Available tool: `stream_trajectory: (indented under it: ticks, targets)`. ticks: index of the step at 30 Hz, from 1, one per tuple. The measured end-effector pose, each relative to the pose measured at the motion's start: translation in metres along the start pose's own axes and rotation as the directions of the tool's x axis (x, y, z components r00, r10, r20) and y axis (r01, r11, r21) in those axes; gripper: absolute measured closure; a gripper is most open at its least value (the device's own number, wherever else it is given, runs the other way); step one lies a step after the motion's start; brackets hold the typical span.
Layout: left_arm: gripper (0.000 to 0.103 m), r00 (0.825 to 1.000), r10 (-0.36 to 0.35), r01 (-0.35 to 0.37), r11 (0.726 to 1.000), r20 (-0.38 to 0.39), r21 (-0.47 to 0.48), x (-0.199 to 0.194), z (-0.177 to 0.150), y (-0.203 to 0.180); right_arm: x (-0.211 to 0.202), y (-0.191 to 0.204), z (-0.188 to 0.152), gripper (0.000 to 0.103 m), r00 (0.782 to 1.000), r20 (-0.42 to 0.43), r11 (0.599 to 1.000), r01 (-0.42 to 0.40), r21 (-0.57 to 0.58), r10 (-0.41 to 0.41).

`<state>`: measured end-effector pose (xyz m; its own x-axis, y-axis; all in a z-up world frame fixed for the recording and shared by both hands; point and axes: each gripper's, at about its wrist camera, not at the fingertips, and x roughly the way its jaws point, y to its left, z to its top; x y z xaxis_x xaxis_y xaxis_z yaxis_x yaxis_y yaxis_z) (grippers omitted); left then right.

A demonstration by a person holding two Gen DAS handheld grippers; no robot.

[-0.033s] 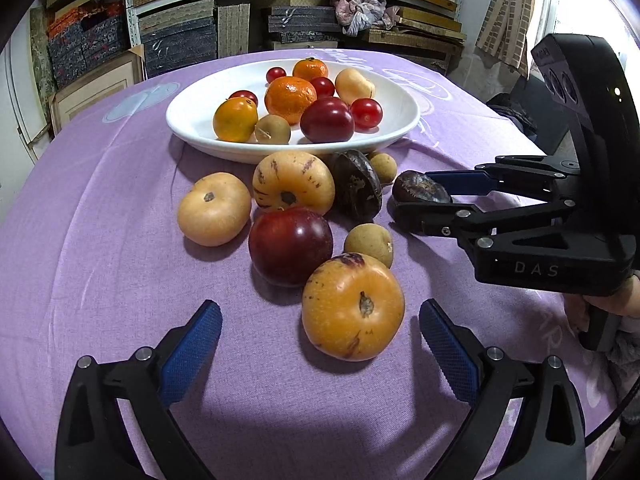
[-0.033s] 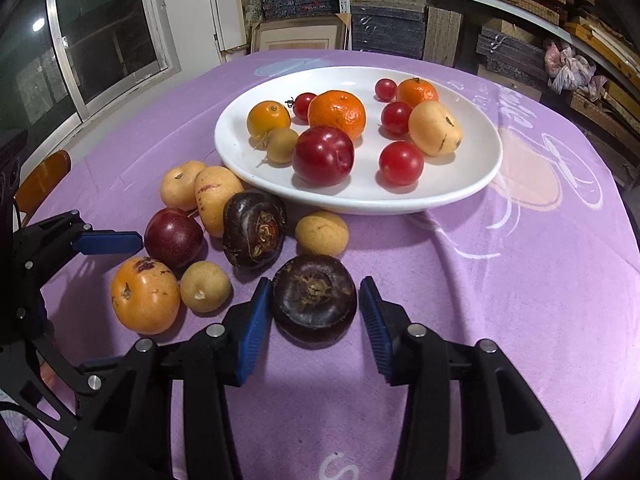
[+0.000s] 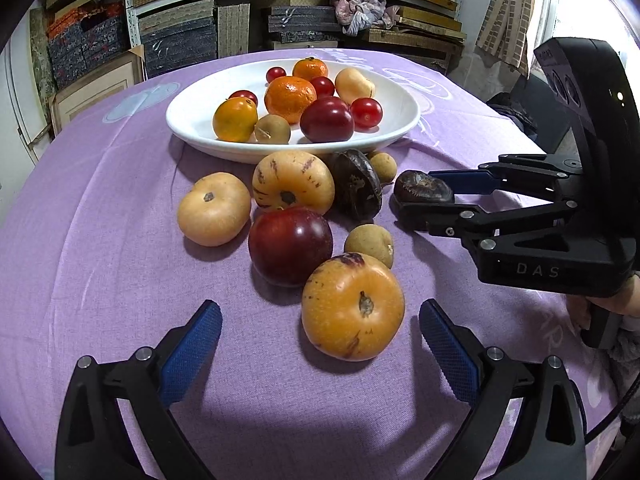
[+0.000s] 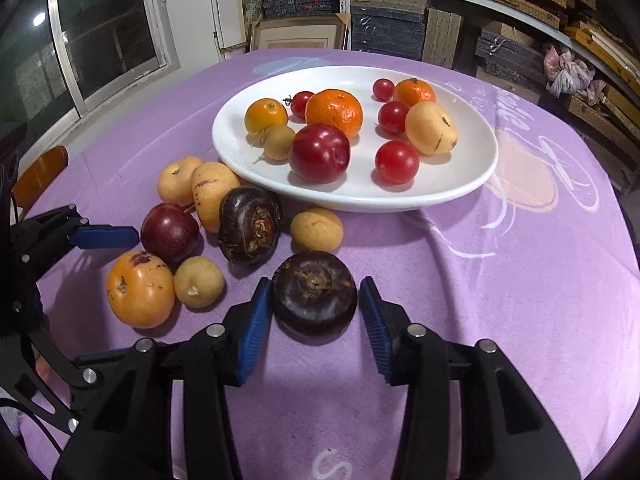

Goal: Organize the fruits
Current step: 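Grasp a dark purple fruit with the right tool while the left tool grasps a yellow-orange tomato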

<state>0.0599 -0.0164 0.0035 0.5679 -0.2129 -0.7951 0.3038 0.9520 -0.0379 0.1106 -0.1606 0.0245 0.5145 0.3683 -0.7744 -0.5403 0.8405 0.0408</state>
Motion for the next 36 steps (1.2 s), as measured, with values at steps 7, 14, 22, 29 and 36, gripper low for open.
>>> stream_trajectory:
  ticks: [7,14,22,29,36]
  targets:
    - [0.003,1.0,-0.015,0.015,1.0,0.009,-0.017,0.0,0.0,0.003,-0.01,-0.033,-0.008,0.061,0.995,0.027,0.994,0.099,0.046,-0.1]
    - [0.004,0.996,-0.051,0.053,0.998,0.067,-0.029,-0.009,0.001,0.0,-0.009,-0.035,-0.009,0.061,0.995,0.018,0.995,0.094,0.045,-0.095]
    - [0.043,0.994,-0.033,0.032,0.999,0.101,0.018,-0.015,0.002,-0.015,-0.007,-0.043,-0.009,0.061,0.998,0.009,0.994,0.055,0.09,-0.056]
    - [0.059,0.992,-0.035,0.031,0.999,0.118,0.036,-0.018,0.0,-0.02,-0.007,-0.046,-0.009,0.061,0.999,0.01,0.994,0.045,0.098,-0.046]
    - [0.059,0.996,-0.066,0.064,0.997,0.058,0.033,-0.014,-0.007,-0.022,-0.007,-0.049,-0.01,0.061,1.0,0.009,0.993,0.027,0.111,-0.029]
